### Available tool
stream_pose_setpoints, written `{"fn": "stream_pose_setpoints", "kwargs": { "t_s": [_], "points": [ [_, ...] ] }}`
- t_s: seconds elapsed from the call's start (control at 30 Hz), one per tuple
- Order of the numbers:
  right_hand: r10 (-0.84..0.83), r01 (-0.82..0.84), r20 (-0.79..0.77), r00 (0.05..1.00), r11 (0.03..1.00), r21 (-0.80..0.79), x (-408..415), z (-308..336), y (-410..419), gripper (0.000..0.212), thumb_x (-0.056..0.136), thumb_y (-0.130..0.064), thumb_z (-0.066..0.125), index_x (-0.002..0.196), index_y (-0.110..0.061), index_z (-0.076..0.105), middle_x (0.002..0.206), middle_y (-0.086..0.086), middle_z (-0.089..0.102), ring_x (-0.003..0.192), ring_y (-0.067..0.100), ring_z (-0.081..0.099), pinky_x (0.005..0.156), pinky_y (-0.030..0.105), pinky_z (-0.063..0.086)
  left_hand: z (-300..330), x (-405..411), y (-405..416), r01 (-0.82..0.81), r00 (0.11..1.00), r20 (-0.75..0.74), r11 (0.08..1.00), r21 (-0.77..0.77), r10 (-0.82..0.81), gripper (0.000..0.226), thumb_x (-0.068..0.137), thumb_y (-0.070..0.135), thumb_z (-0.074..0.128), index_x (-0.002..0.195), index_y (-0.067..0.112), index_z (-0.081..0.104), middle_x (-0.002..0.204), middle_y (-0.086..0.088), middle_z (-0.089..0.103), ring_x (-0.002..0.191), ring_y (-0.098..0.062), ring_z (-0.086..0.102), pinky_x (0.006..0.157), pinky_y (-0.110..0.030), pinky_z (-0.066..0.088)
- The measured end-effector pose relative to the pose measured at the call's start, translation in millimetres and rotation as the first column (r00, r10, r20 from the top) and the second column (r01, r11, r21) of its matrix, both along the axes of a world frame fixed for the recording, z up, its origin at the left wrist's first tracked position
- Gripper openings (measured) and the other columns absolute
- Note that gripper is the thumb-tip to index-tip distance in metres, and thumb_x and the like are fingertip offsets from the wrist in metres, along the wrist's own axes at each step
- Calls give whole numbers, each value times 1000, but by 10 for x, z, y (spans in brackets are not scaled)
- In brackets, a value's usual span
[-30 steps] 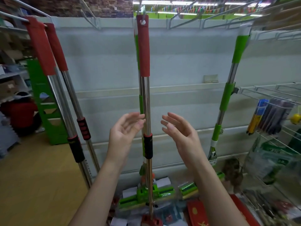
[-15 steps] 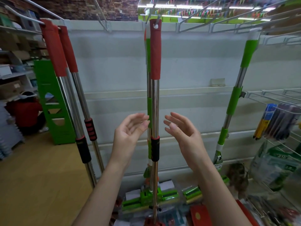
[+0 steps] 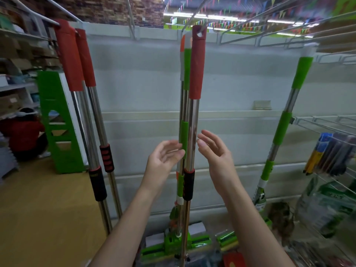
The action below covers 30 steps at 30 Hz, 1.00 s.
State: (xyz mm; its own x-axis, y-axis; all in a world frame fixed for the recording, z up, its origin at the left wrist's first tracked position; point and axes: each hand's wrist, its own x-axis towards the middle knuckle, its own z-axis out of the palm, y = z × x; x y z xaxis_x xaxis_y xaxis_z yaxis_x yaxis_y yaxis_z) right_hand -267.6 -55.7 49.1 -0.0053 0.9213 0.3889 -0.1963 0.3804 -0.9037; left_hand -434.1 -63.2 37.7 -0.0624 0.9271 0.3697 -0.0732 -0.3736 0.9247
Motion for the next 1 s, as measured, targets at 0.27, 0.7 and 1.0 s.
{"fn": "stream_pose_setpoints", "kwargs": {
  "t_s": [0.27,0.7,1.0],
  "points": [
    [88,-89,45,995,996,12,-141,183,442,27,98,-22,64,121,-8,67,117,15,75,113,28,71,101,44,56,-152,260,292,-33,995,-92,996,-78,26,26,93,13,70,119,13,66,114,2,74,105,-5,71,93,-21,55],
    [261,-259,-2,965,959,118,-147,173,627,14,102,-15,54,101,-6,65,75,7,59,60,15,53,48,18,42,-227,626,351,-178,982,-66,983,-48,175,21,103,10,53,113,17,70,108,-7,77,97,-10,72,86,-26,56],
    [305,-301,-2,952,941,152,-13,257,528,25,95,-30,57,108,-11,67,75,8,57,60,16,51,53,23,46,-168,811,256,-226,974,22,974,3,226,24,99,7,59,100,27,72,88,12,78,88,-7,73,79,-24,54]
  ]
}}
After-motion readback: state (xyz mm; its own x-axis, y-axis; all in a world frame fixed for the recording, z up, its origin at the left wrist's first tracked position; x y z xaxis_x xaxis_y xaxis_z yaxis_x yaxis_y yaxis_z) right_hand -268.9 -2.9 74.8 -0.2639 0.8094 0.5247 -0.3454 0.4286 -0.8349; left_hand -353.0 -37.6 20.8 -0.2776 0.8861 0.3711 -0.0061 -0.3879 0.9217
